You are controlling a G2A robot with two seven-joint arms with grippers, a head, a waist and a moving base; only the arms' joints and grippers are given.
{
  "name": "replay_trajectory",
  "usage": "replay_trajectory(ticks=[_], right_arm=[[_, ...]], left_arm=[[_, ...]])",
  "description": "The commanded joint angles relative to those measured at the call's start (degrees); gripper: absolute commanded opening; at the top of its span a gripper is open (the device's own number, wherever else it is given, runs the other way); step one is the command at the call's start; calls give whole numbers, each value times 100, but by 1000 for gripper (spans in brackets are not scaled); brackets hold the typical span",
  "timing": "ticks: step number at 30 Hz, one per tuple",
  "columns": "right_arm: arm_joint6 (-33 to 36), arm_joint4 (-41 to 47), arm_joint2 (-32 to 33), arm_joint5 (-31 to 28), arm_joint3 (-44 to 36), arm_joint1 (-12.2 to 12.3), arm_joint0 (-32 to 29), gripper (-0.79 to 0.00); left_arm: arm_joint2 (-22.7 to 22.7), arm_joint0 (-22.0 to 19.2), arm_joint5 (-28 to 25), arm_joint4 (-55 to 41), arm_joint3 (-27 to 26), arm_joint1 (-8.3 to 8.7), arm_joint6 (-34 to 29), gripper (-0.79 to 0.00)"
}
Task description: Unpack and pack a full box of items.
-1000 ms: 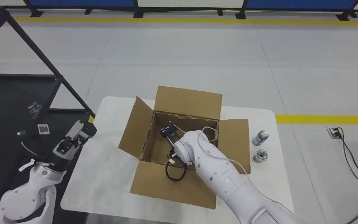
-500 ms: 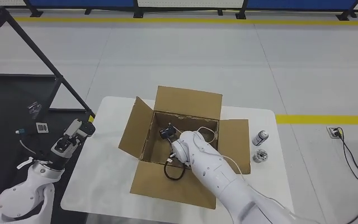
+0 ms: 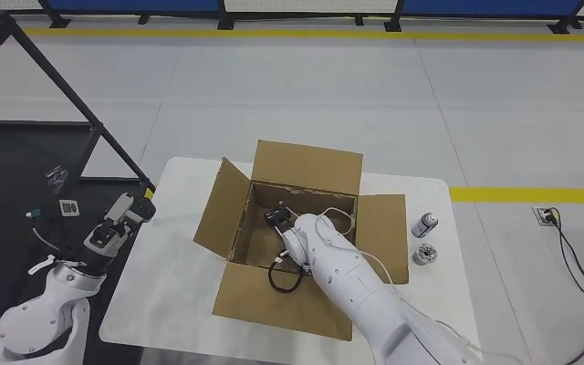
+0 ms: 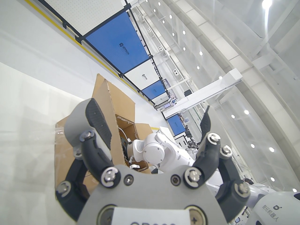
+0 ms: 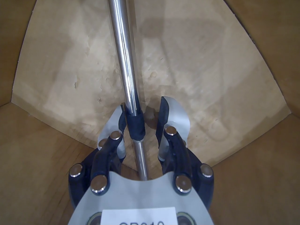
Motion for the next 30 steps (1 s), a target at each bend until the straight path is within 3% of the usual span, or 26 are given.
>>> replay_trajectory(ticks=[1,3,5,6,19,30], right_arm=[[-14,14,6,-22,59,-19,13,-474],[-24,21,11,-44,112,-39,28,-536],[-38,26,16,-65,157,-56,44,-739],[-43,29,21,-78,178,-62,54,-785],[-126,217,225,-442,155,-23,283,-785],[102,272,565,-1091,-762,310,201,-785]], left_arm=[[6,5,-1,12,-4,4,14,0],[13,13,-1,17,-12,7,29,0],[17,21,-10,20,-25,10,43,0],[19,28,-14,20,-30,12,50,0],[106,97,-26,87,-175,27,130,0],[246,150,-59,206,-365,27,246,0]])
